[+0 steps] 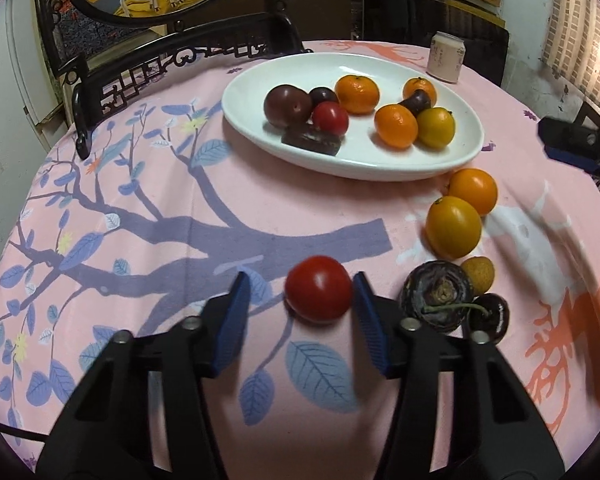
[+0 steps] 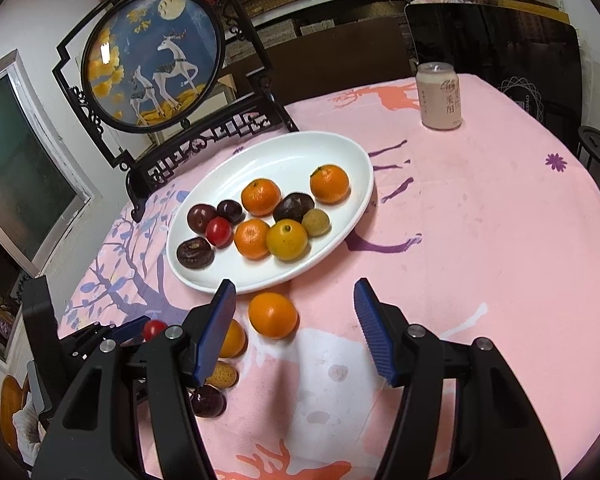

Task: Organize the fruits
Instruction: 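Grasp the red tomato with the left gripper while the right grasps an orange, then carry the tomato and orange onto the white plate and open both grippers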

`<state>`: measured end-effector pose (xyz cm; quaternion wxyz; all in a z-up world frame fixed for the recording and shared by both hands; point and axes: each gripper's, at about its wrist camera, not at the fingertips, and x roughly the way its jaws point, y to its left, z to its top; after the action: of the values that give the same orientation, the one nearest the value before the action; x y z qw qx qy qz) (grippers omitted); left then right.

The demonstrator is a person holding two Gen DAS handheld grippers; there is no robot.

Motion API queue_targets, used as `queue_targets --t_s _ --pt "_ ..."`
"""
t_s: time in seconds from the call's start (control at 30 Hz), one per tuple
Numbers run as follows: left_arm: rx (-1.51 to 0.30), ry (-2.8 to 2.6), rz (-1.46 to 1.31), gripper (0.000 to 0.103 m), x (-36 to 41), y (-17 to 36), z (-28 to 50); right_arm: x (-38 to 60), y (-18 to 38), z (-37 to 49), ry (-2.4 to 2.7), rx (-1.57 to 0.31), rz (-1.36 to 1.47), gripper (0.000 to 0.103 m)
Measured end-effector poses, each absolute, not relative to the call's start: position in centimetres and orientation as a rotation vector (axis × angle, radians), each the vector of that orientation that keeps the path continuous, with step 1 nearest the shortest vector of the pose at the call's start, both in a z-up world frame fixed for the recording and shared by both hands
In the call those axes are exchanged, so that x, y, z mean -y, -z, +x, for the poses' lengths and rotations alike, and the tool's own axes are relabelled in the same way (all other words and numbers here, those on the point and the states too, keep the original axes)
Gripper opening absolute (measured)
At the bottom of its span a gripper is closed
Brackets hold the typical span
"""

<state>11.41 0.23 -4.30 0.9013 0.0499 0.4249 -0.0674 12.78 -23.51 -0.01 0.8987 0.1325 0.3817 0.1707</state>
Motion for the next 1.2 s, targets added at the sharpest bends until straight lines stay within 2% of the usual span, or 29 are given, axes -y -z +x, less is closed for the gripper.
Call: queue_targets --t_s 0.13,0.43,0.7,0.87,1.0,1.2 --pt "-0.878 0.17 0.071 0.032 -0.4 4.1 11.5 23.1 0.8 13.1 -0.365 -0.823 0.274 0.062" --pt "-0.877 0.165 0.081 0.032 -0.1 4.1 11.8 21.6 2.6 13.7 -0.418 -0.894 0.269 0.061" --pt "-0.878 0.161 0.101 0.032 0.2 4.3 12.0 20.6 3.7 14.5 -0.42 -0.921 0.258 0.048" --pt "-0.876 0.162 0.103 0.032 0.2 4.4 12.1 20.1 4.2 14.9 -0.417 -0.929 0.243 0.047" --pt "-0.873 0.165 0.095 0.032 0.2 4.4 12.2 19.7 4.4 15.0 -0.43 -0.933 0.234 0.038" --pt "-0.87 0.168 0.088 0.032 0.2 4.3 12.2 19.3 4.3 14.6 -0.426 -0.922 0.201 0.036"
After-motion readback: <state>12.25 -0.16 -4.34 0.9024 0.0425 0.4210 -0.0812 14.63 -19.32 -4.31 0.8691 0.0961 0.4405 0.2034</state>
